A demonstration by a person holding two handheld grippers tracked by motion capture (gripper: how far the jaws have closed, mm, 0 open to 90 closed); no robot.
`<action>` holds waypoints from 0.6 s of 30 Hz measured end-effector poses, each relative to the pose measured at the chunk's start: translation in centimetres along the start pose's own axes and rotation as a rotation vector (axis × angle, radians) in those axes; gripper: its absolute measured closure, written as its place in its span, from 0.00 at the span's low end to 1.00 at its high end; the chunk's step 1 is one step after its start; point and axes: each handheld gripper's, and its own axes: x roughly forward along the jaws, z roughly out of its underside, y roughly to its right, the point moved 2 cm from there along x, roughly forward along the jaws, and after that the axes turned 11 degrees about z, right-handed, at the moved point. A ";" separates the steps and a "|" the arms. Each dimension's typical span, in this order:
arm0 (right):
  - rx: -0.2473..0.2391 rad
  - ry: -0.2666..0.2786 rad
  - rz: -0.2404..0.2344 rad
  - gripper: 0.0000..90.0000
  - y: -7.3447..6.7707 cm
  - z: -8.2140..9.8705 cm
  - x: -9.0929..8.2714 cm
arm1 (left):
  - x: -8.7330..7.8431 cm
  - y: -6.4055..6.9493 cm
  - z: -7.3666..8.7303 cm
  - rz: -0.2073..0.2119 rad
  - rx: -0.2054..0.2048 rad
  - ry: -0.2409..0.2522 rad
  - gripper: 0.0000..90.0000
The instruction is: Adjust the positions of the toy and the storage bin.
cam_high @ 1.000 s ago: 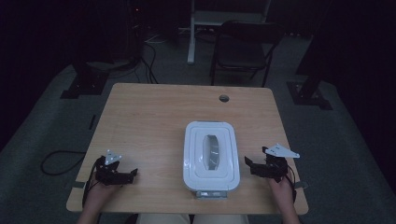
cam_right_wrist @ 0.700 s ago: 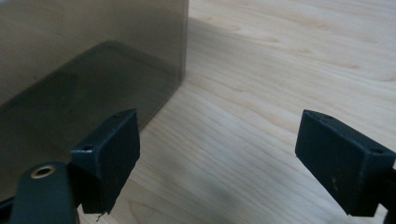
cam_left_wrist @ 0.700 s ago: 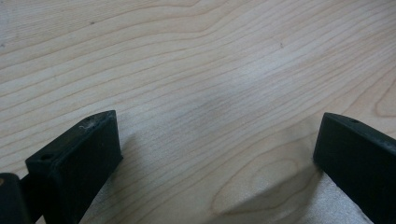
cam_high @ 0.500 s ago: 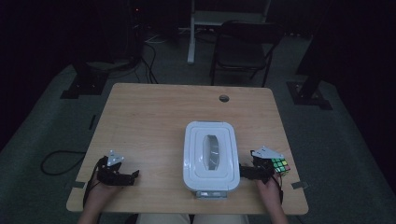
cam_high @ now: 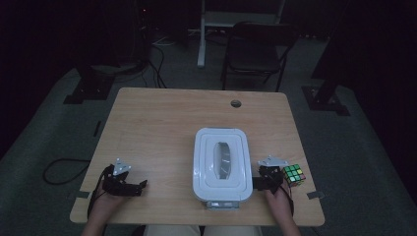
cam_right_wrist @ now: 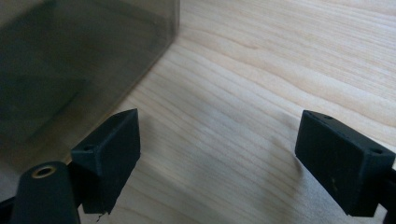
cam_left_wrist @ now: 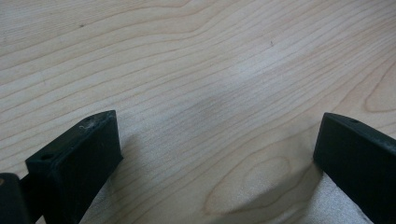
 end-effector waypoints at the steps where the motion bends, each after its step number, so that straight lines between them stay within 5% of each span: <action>1: -0.007 -0.024 0.006 0.15 -0.1 0.0 0.1 | 0.0 0.0 0.0 0.000 0.000 0.000 0.02; 18: -0.007 -0.029 0.002 0.14 -0.1 0.0 0.2 | -0.1 0.0 0.0 0.002 0.001 -0.001 0.02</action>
